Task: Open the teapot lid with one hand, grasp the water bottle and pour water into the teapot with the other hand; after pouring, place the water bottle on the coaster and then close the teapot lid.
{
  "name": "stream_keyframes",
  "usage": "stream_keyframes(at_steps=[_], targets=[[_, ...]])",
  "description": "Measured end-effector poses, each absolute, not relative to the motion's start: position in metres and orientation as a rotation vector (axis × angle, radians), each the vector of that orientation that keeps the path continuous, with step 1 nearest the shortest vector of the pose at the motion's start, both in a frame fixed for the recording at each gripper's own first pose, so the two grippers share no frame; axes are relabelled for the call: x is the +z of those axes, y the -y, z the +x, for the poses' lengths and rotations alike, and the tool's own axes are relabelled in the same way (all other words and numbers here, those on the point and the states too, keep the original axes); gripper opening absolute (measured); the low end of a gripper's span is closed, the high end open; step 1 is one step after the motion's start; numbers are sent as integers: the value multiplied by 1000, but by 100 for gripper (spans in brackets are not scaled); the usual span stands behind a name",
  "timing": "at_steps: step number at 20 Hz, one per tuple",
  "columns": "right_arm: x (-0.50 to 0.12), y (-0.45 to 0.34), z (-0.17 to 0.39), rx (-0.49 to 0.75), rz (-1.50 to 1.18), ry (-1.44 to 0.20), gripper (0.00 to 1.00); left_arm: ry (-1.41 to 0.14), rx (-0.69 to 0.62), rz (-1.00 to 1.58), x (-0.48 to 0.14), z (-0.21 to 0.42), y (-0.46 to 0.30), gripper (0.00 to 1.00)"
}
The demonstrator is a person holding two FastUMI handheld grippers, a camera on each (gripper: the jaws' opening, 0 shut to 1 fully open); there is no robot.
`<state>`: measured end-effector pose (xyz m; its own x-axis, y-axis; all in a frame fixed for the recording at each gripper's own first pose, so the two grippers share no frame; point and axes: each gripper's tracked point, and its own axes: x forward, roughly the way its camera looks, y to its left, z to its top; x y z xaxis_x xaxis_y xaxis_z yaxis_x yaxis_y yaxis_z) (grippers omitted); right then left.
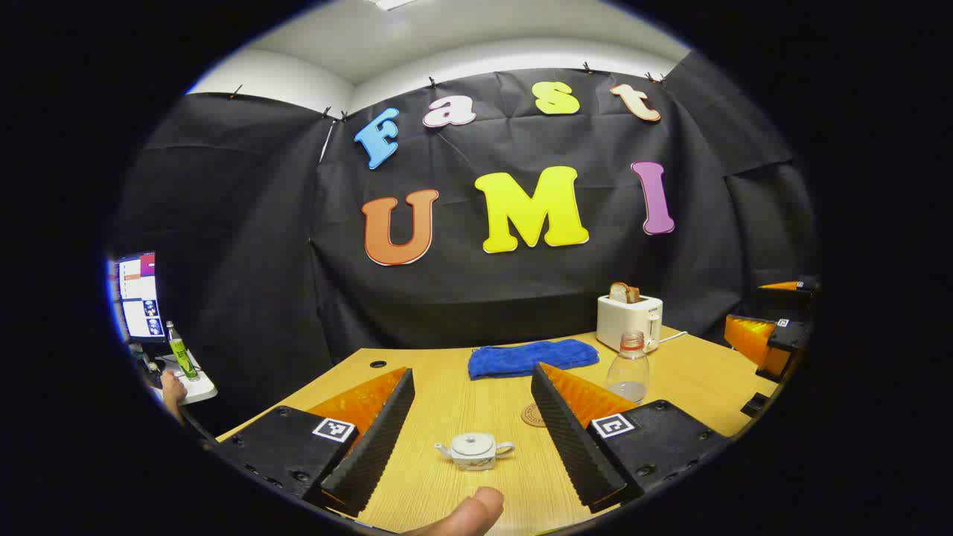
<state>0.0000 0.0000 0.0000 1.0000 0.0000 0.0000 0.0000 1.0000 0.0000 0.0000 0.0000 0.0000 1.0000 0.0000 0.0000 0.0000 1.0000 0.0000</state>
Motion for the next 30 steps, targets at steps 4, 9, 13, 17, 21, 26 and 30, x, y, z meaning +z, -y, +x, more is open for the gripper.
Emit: stream_keyframes(at_steps=[4, 9, 13, 17, 21, 26, 30], targets=[[1, 7, 0, -10, 18, 1, 95, -40, 15, -10, -12, 7, -8, 99], [0, 16, 5, -36, 17, 2, 95, -62, 32, -20, -17, 9, -13, 99], [-4, 13, 7, -30, 16, -15, 95, -70, 22, -18, -18, 12, -10, 99], [-6, 13, 8, -34, 10, -19, 95, -73, 9, -14, -23, 17, -8, 99], [-8, 13, 11, -35, 10, -30, 95, -80, -4, -39, -35, 32, -6, 99], [-9, 12, 13, -32, 5, -33, 95, -80, -31, -50, -60, 59, -5, 99], [-12, 13, 15, -41, 5, -35, 95, -139, -55, -93, -99, 77, 2, 98]])
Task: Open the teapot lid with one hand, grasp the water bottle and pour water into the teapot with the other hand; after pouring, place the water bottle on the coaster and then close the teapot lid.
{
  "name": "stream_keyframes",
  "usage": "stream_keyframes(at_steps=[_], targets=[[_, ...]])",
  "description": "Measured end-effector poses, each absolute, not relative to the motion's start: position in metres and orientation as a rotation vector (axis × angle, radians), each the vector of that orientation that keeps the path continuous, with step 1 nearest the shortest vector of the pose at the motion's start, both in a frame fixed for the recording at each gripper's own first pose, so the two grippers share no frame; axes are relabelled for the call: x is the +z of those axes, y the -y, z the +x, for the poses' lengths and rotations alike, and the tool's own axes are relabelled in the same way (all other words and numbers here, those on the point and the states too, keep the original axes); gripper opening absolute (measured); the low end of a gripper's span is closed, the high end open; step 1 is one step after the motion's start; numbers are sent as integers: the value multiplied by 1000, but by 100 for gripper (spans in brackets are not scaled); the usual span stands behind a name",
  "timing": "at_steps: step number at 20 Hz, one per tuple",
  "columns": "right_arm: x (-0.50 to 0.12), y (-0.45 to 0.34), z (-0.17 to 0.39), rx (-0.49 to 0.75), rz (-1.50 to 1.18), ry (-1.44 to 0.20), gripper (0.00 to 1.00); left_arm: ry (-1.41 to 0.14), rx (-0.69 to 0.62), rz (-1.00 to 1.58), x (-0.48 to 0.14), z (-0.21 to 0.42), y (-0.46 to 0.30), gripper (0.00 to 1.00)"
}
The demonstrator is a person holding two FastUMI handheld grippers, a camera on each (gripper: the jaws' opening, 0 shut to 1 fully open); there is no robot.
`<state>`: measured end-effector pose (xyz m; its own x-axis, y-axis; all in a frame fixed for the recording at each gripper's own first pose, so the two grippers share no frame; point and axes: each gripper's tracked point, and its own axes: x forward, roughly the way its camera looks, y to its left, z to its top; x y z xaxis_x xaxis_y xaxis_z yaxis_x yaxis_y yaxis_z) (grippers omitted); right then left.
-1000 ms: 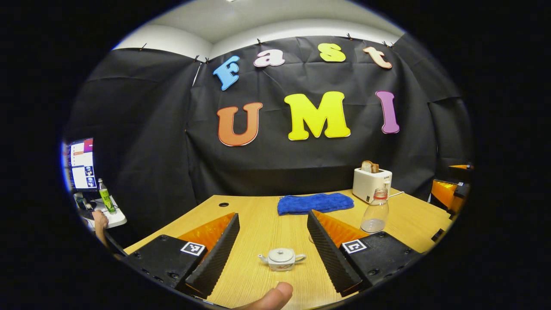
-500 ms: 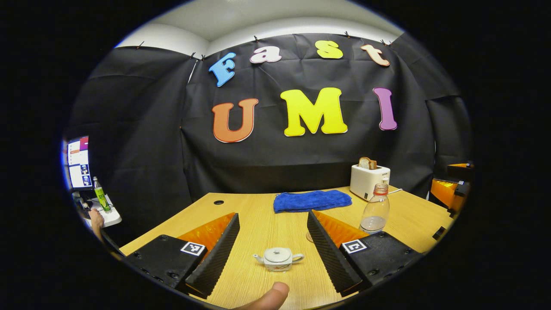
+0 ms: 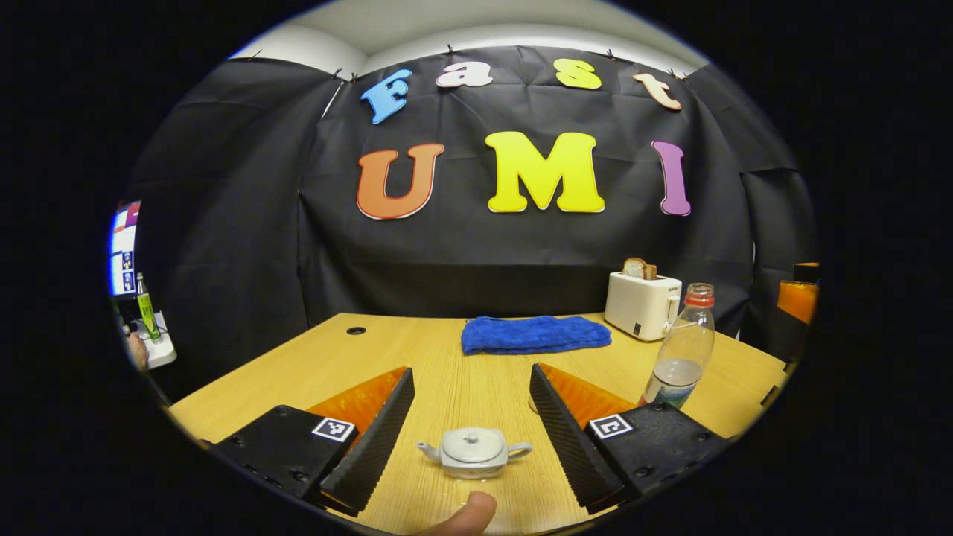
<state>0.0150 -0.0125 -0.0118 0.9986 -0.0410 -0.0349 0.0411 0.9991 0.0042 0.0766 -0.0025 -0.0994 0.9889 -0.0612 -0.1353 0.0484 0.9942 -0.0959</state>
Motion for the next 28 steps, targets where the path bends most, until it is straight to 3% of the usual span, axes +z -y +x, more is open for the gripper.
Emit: stream_keyframes(at_steps=[5, 9, 11, 12, 15, 16, 19, 22, 25, 26, 28], targets=[[-15, 19, 22, -56, 27, -53, 95, -172, -67, -101, -134, 83, 8, 97], [-18, 21, 26, -58, 27, -67, 95, -175, -55, -100, -146, 89, 4, 90], [-22, 20, 27, -53, 27, -73, 98, -192, -81, -133, -152, 92, 7, 82], [-22, 19, 27, -50, 26, -76, 95, -208, -89, -136, -158, 93, 11, 73], [-24, 18, 28, -47, 15, -80, 95, -211, -68, -101, -162, 95, 5, 63], [-25, 17, 28, -45, 13, -81, 95, -207, -65, -97, -160, 95, 6, 54], [-28, 15, 27, -39, 11, -86, 95, -202, -54, -83, -161, 97, 2, 46], [-30, 12, 28, -36, 4, -90, 95, -192, -59, -67, -160, 97, 5, 30], [-33, 9, 30, -31, -4, -97, 95, -180, -63, -18, -158, 98, 9, 19], [-34, 7, 31, -26, -8, -100, 98, -185, -60, -9, -159, 96, 10, 10], [-37, 1, 31, -14, -11, -105, 98, -184, -62, 1, -158, 96, 9, 5]])
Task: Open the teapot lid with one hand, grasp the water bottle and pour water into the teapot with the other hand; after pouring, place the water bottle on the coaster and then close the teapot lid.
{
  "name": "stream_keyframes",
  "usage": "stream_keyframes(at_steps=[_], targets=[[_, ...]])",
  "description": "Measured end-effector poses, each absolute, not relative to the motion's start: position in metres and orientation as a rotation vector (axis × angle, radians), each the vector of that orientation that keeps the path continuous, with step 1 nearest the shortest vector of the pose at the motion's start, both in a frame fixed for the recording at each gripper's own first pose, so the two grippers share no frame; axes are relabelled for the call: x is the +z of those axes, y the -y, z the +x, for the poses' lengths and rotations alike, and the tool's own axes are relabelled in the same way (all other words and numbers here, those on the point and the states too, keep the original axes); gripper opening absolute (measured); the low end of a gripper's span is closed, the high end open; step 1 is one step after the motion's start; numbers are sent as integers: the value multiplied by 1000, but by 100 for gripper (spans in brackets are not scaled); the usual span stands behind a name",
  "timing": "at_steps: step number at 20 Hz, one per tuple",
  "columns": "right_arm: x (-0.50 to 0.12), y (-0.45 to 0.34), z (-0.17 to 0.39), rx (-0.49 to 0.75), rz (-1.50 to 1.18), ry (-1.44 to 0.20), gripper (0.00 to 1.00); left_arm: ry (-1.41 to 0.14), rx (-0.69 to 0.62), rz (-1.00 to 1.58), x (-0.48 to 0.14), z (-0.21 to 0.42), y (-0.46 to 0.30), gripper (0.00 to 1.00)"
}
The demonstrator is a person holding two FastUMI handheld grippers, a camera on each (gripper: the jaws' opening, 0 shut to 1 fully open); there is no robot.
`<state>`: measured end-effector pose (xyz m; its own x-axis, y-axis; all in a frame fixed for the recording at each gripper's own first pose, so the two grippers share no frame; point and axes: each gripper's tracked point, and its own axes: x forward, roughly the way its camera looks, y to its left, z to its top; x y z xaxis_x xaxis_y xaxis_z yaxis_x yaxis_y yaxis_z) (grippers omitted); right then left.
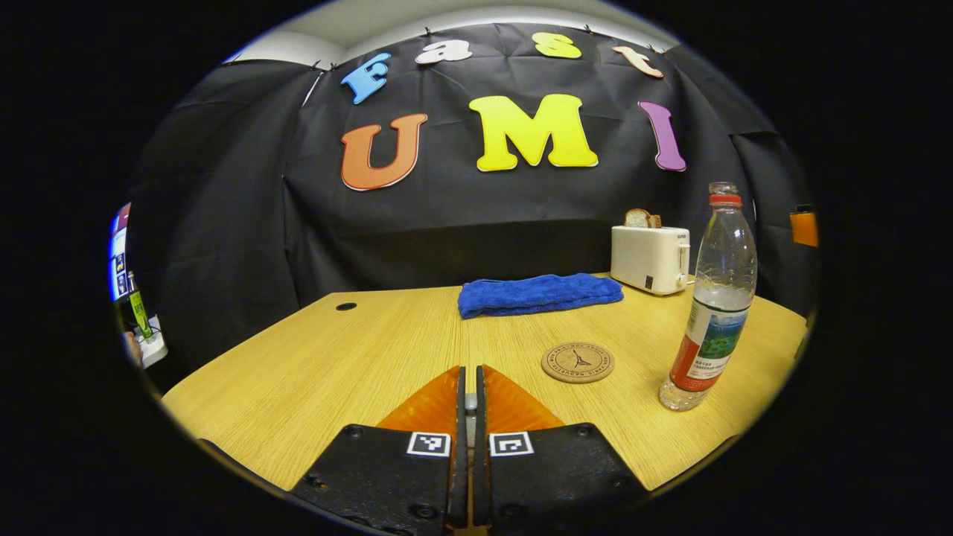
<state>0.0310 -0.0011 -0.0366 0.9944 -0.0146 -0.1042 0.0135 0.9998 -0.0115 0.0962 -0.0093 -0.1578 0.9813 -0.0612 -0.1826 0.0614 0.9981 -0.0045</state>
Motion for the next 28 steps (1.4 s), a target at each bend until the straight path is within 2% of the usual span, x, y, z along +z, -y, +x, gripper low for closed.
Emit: stream_keyframes(at_steps=[2, 8, 10, 11, 14, 16, 18, 21, 22, 28], targets=[[-38, -4, 32, -2, -11, -108, 95, -184, -67, 0, -155, 96, 9, 4], [-53, -28, 40, 36, -20, -134, 98, -133, -50, 14, -126, 87, 4, 3], [-62, -40, 46, 67, -19, -154, 95, -113, -54, 7, -112, 80, 4, 3], [-65, -48, 47, 84, -16, -156, 98, -107, -58, 4, -105, 76, 4, 3], [-72, -67, 52, 134, 5, -162, 98, -97, -56, -4, -87, 65, 0, 3], [-73, -81, 57, 178, 28, -157, 92, -88, -62, -12, -76, 59, -2, 3], [-74, -92, 59, 207, 44, -135, 95, -77, -67, -29, -65, 53, -5, 3], [-76, -108, 66, 206, 63, -94, 95, -53, -77, -50, -48, 42, -7, 3], [-77, -111, 70, 198, 66, -80, 98, -44, -79, -55, -43, 40, -7, 3], [-96, -129, 97, 175, 90, -66, 95, -68, -79, -58, -41, 35, -21, 3]])
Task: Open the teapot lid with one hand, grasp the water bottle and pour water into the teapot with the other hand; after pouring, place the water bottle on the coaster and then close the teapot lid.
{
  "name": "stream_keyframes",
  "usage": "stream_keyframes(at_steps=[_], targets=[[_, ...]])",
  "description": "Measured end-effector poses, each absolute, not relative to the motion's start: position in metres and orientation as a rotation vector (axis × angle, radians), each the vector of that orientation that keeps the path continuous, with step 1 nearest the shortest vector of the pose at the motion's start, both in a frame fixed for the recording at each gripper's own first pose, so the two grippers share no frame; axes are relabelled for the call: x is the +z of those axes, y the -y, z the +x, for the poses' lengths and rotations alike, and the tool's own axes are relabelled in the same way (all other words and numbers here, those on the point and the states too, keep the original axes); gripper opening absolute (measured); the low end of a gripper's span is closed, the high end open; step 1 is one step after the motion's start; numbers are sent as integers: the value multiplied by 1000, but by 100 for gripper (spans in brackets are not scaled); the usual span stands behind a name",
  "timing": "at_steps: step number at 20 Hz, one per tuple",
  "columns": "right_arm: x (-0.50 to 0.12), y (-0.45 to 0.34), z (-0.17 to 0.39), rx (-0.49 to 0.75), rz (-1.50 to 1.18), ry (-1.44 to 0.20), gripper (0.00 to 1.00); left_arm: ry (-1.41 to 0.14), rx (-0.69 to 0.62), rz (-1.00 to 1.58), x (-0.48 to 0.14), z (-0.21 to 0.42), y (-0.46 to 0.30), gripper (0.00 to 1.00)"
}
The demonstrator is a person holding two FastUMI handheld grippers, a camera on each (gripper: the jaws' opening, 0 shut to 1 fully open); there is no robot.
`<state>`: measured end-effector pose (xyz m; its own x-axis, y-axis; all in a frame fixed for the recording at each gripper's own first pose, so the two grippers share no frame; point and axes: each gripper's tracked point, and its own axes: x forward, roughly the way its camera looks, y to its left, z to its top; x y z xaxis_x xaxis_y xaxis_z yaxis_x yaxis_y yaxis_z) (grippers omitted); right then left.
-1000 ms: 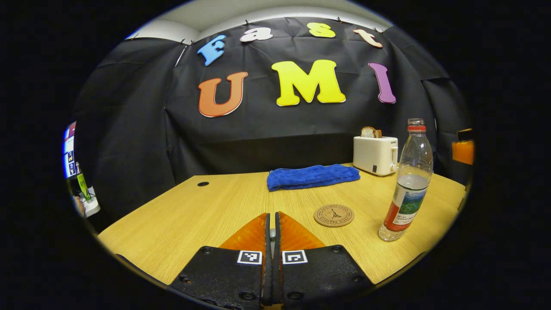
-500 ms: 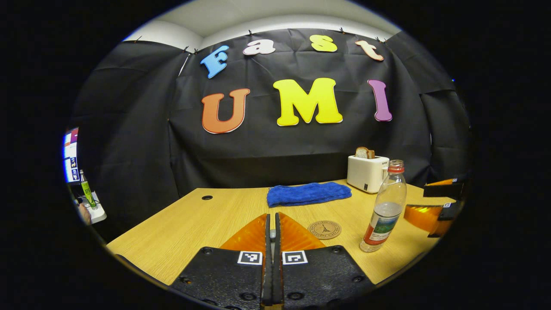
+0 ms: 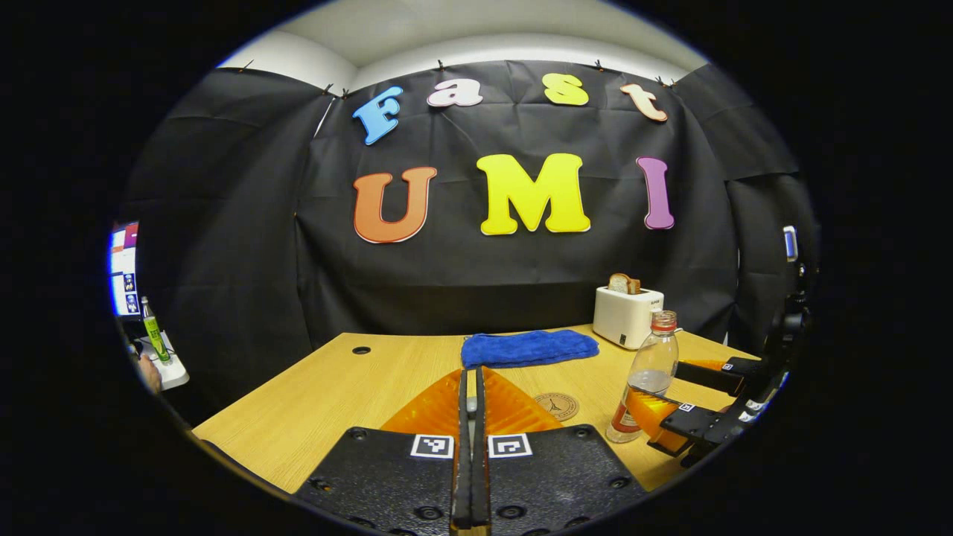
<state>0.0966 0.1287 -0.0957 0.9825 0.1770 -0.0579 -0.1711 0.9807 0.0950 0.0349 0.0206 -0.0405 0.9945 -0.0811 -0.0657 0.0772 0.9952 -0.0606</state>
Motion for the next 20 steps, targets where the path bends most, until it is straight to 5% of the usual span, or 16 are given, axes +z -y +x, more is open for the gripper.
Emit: stream_keyframes(at_steps=[4, 10, 20], targets=[[-107, -128, 116, 138, 69, -97, 97, -85, -95, -63, -41, 33, -26, 2], [-101, -123, 119, 91, 63, -83, 75, -96, -139, -17, -42, 28, -21, 3], [-78, -137, 108, 10, -291, -129, 72, -101, -139, -75, -31, 19, -57, 3]])
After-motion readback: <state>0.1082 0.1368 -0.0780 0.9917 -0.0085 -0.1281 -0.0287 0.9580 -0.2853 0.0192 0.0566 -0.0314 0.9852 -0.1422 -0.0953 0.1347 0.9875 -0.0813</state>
